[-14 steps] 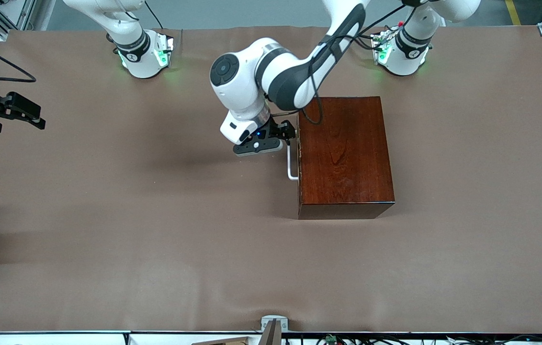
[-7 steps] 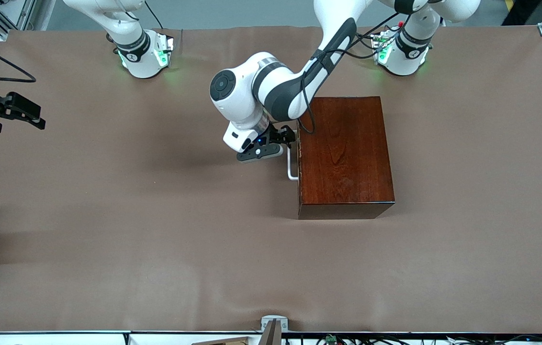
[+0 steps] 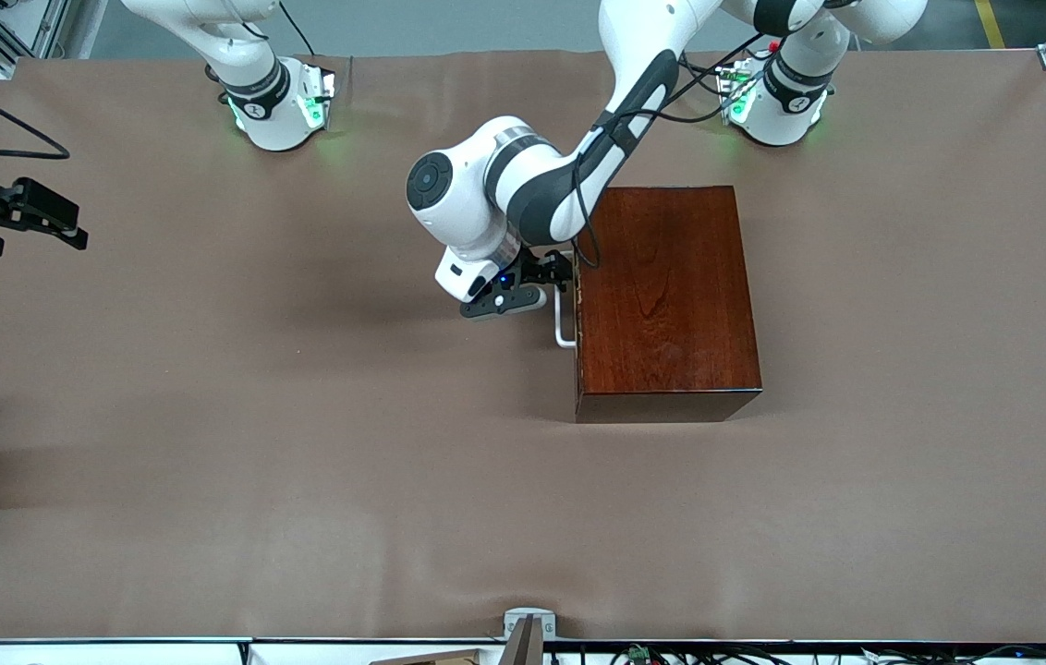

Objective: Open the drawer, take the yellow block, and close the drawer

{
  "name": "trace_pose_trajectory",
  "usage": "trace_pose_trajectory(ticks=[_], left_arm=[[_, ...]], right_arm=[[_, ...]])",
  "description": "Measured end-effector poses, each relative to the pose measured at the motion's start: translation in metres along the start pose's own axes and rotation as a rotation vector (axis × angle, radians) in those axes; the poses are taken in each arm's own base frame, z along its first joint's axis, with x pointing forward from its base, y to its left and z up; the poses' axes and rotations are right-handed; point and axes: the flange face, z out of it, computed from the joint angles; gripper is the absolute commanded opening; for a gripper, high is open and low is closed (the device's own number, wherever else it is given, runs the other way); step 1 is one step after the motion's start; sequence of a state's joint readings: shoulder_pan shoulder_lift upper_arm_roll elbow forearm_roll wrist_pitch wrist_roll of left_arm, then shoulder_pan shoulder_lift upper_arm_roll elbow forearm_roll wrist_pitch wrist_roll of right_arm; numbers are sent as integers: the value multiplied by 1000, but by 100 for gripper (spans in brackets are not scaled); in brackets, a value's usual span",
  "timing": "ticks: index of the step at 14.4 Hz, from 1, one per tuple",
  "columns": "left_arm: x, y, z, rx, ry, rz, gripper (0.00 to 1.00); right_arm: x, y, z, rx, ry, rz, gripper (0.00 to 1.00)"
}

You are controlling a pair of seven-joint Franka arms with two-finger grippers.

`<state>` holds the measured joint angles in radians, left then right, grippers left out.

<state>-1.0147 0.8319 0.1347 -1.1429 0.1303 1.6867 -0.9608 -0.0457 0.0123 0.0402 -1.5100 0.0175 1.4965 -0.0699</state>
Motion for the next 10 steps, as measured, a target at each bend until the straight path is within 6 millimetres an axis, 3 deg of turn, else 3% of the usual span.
trace_pose_trajectory(ticks=[10], left_arm=[[-2, 6, -2, -19, 20, 21, 100]], right_arm=[[4, 14, 8, 2, -14, 24, 100]])
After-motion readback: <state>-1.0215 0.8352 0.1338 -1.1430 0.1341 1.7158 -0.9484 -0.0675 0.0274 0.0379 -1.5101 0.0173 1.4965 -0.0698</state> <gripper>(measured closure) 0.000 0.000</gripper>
